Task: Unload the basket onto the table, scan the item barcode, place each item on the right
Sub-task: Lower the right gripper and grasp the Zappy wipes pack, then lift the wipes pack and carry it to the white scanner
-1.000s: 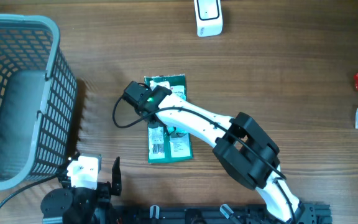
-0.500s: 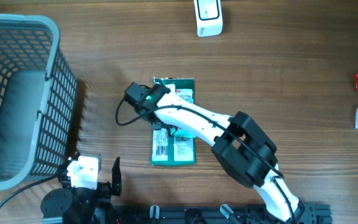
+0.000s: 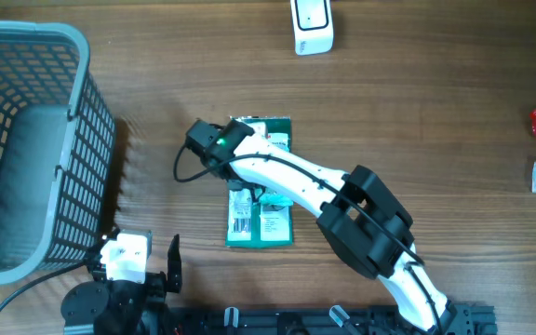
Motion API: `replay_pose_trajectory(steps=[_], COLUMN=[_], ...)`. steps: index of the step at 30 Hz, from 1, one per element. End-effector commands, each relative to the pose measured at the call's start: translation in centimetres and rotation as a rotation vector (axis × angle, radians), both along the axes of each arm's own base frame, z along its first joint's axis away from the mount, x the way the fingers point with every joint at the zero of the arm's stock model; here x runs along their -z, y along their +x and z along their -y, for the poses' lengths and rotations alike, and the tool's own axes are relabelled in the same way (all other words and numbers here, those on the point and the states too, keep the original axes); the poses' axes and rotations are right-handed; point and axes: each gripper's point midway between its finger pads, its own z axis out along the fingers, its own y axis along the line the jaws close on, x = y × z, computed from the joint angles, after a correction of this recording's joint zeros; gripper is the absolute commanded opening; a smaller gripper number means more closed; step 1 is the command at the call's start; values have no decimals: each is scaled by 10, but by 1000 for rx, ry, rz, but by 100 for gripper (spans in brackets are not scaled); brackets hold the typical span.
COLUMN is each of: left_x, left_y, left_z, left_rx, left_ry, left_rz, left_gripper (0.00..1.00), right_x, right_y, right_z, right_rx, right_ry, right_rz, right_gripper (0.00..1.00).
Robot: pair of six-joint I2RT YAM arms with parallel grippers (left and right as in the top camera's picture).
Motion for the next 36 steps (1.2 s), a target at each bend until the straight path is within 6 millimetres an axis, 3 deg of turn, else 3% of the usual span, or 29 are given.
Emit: replay_pose_trajectory(steps=[1,5,9,13,16,19,21,29,33,36], left_x=[-2,-2,-2,-2,-2,-2,-2,-2,-2,-2], left_y=[0,0,0,0,0,0,0,0,0,0], left_z=[3,3,3,3,3,3,3,3,3,3], left_rx=[20,20,20,20,20,20,20,20,20,20], left_ry=[5,5,5,5,5,5,5,5,5,5], left_rz=[12,11,12,12,11,11,12,11,11,11], left_gripper=[100,100,100,100,100,100,100,100,100,100], right_x=[20,38,38,30,-2,-43,-66,-145,-181,-204], right_y=[-3,-8,-7,-7,5,-1,-5,-7,-15,-24], right_z=[15,17,19,8,-7,-37,-46,-47,-51,-54], right_rx=[29,8,30,-10,-91,-314,-406,-684,-695,-527], right_ry=[-50,-67,-47,32,142,425,585,1215,1451,1562], right_rz=[-14,-65,-89,-174,-222,-343,-394,-481,-509,-641], right_gripper=[63,46,18,5,5,5,4,5,5,5])
